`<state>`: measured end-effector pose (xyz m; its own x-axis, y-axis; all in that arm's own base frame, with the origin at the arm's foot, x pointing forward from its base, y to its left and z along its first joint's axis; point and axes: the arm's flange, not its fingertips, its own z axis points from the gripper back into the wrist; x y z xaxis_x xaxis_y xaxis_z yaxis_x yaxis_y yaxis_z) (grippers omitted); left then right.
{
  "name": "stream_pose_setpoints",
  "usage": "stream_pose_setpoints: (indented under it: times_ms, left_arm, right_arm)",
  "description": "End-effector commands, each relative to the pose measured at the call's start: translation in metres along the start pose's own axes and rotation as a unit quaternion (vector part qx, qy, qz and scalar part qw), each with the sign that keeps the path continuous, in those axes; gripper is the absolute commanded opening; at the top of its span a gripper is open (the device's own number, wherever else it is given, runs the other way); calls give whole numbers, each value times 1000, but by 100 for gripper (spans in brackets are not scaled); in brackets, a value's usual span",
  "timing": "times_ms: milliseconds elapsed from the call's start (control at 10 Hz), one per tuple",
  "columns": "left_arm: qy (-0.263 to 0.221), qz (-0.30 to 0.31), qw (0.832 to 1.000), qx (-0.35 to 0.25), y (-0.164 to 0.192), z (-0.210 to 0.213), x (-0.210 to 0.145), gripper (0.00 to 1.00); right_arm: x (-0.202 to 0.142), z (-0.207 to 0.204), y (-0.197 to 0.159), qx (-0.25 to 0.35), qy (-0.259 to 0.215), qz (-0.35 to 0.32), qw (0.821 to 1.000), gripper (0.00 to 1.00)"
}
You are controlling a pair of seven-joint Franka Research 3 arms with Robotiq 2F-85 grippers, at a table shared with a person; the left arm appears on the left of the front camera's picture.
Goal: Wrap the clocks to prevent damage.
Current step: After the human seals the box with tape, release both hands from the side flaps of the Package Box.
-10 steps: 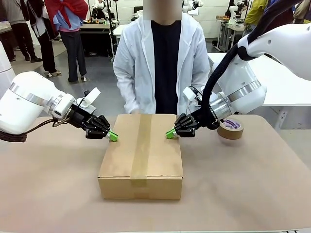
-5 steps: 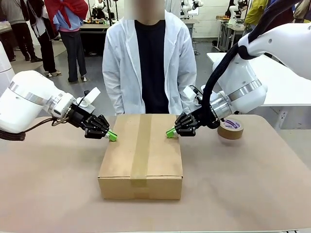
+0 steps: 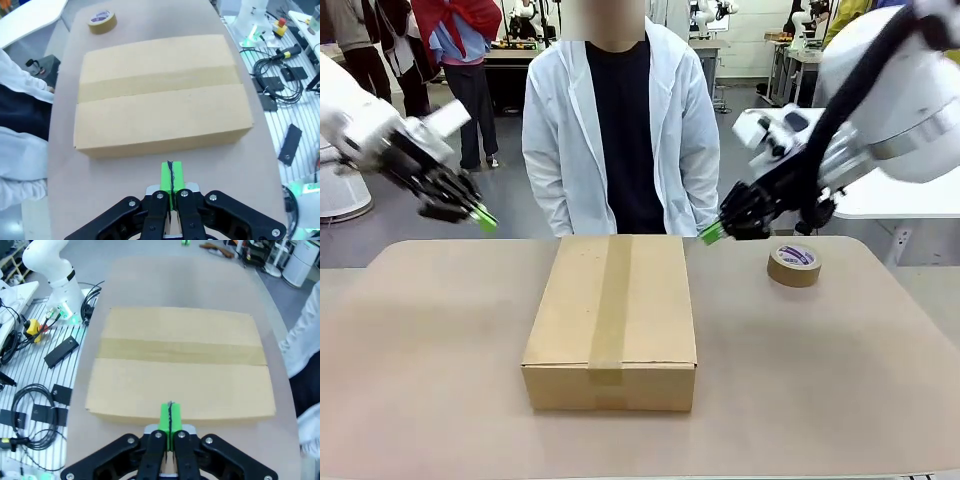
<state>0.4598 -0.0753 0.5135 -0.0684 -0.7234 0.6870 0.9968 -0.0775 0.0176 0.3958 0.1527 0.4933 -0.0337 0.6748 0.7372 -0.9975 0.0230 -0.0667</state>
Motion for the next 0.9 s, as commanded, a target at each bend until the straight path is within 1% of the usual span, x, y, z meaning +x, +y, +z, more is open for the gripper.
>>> stream_pose_setpoints:
  times_ms: [0, 100, 200, 300, 400, 800]
  left_arm:
    - [16, -3, 1000, 9, -16, 38, 22, 0]
    - [23, 0, 1000, 16, -20, 53, 28, 0]
    - [23, 7, 999, 23, -32, 51, 31, 0]
    - [16, 3, 1000, 17, -29, 48, 29, 0]
    - [12, -8, 1000, 25, -29, 61, 31, 0]
    - [12, -8, 1000, 25, -29, 61, 31, 0]
  right_arm:
    - [27, 44, 51, -33, 31, -26, 999, 1]
    - [34, 61, 65, -52, 28, -32, 998, 1]
    - [34, 71, 77, -59, 30, -34, 997, 1]
    - [30, 78, 76, -66, 18, -29, 997, 1]
    - [42, 71, 69, -61, 26, -20, 998, 1]
    - [42, 71, 69, -61, 26, -20, 998, 1]
